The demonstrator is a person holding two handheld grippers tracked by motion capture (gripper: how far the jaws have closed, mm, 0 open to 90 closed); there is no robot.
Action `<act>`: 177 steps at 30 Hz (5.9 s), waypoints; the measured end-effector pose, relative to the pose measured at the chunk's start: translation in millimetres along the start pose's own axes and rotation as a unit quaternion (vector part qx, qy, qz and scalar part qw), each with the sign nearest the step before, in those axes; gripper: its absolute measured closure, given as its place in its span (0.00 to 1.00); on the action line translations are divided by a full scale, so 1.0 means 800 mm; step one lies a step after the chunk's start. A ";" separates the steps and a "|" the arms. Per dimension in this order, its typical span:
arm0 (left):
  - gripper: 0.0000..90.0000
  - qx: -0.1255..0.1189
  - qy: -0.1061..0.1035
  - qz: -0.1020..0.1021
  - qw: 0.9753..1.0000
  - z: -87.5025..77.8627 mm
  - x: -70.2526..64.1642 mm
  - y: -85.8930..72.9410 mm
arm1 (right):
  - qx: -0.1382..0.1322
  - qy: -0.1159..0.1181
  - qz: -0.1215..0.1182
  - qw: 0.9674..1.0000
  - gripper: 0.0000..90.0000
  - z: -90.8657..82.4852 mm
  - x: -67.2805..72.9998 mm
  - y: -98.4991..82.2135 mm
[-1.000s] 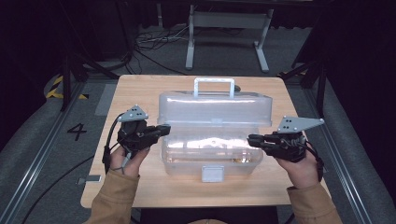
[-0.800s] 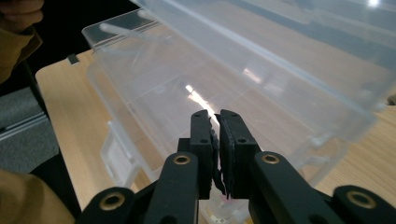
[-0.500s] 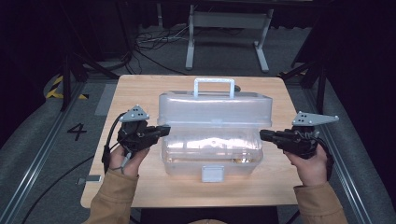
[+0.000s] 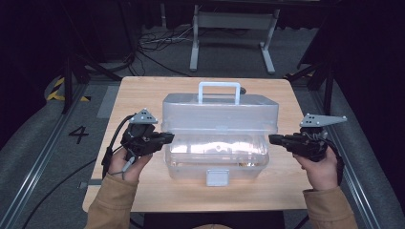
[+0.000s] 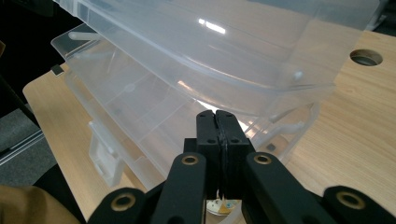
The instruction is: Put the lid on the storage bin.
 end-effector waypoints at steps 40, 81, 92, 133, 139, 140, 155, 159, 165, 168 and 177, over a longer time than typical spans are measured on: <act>0.89 0.114 -0.002 0.052 0.992 0.001 -0.004 -0.021 | 0.106 -0.004 0.006 0.994 0.98 0.007 0.002 -0.016; 0.93 0.213 -0.008 0.074 0.974 0.017 -0.005 -0.047 | 0.226 0.003 0.007 0.974 0.97 0.022 0.001 -0.045; 0.93 0.233 -0.007 0.077 0.969 0.023 -0.007 -0.053 | 0.245 0.008 0.008 0.969 0.96 0.027 -0.001 -0.052; 0.83 0.289 -0.018 0.087 0.953 0.033 -0.003 -0.072 | 0.289 0.024 0.032 0.956 0.80 0.019 -0.007 -0.071; 0.79 0.257 -0.025 0.069 0.964 0.020 0.008 -0.064 | 0.269 0.017 0.032 0.962 0.71 0.010 -0.011 -0.065; 0.79 0.246 -0.025 0.061 0.967 0.017 0.011 -0.062 | 0.261 0.017 0.033 0.965 0.69 0.007 -0.011 -0.063; 0.78 0.111 0.078 -0.026 0.990 -0.024 0.058 -0.058 | 0.126 -0.047 0.031 0.990 0.58 -0.024 -0.045 -0.015; 0.76 0.088 0.092 -0.053 0.990 -0.030 0.070 -0.063 | 0.104 -0.058 0.041 0.992 0.58 -0.024 -0.061 -0.012; 0.71 0.055 0.108 -0.078 0.989 -0.029 0.087 -0.065 | 0.089 -0.079 0.046 0.992 0.57 -0.024 -0.080 -0.017; 0.70 0.046 0.116 -0.093 0.988 -0.025 0.097 -0.069 | 0.081 -0.099 0.051 0.991 0.56 -0.028 -0.093 -0.022; 0.70 0.032 0.129 -0.122 0.984 -0.009 0.121 -0.084 | 0.065 -0.137 0.063 0.986 0.57 -0.031 -0.124 -0.038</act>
Point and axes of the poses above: each handheld gripper's, and its own axes: z roughly forward along the jaws, y roughly out of its top, x roughly to its left, the point moved 7 cm from there along z, roughly forward along the jaws, and after that the axes turned 10 degrees about y, right-handed, at the moved point
